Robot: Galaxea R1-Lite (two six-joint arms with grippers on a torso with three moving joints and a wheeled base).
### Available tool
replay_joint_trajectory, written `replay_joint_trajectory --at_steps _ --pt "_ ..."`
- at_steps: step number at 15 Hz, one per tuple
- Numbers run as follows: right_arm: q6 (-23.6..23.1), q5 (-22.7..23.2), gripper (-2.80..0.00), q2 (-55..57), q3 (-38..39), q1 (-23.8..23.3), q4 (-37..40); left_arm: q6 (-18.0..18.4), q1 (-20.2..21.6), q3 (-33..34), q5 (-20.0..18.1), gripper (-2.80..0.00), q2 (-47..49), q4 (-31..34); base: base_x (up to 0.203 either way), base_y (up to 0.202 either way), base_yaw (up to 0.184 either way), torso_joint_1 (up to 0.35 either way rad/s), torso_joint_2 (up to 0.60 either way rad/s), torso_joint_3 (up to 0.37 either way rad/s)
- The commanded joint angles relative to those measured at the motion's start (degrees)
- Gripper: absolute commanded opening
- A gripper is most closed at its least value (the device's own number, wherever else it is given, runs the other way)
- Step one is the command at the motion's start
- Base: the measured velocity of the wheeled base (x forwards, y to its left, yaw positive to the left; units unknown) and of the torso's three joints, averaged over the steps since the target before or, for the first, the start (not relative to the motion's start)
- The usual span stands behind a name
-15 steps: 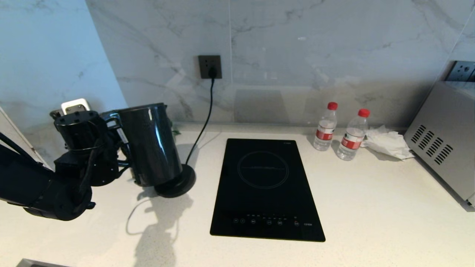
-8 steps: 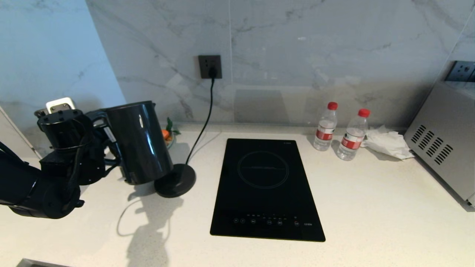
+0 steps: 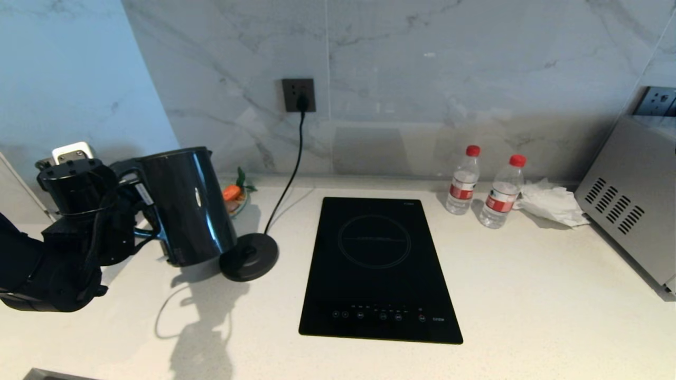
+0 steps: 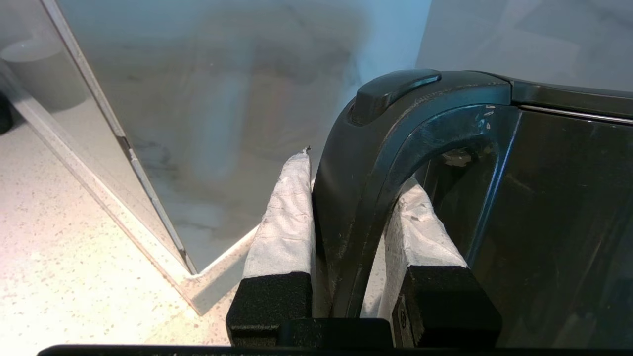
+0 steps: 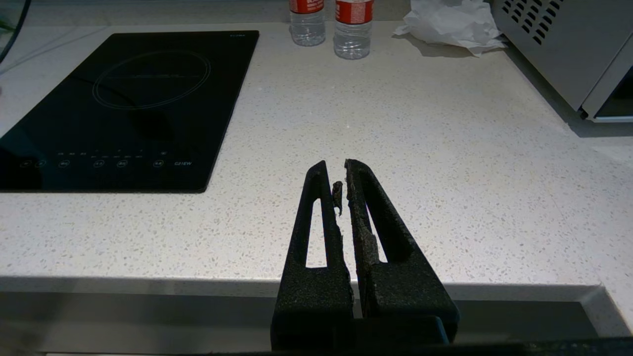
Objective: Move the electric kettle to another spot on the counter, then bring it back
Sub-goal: Place it by the sink
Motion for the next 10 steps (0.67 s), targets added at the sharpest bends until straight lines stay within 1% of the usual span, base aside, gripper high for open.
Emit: replay_joint_trajectory --at_steps 1,5,10 --pt "-0.02 0.0 -2.8 0.0 -0.04 0.0 -0.04 -0.66 1.5 0.21 -0.85 -2.8 0.16 -0.39 0.0 0.0 0.0 0.0 0.0 0.0" --pt "-0.02 0.0 -2.8 0.0 -0.04 0.0 -0.04 -0.74 2.71 0.34 -1.31 -2.8 0.66 -0.39 0.0 0.0 0.0 0.0 0.0 0.0" --pt "-0.02 0.0 -2.8 0.0 -0.04 0.0 -0.04 -1.45 4.55 1.06 -3.4 -2.8 0.92 -0.39 0.0 0.0 0.0 0.0 0.0 0.0"
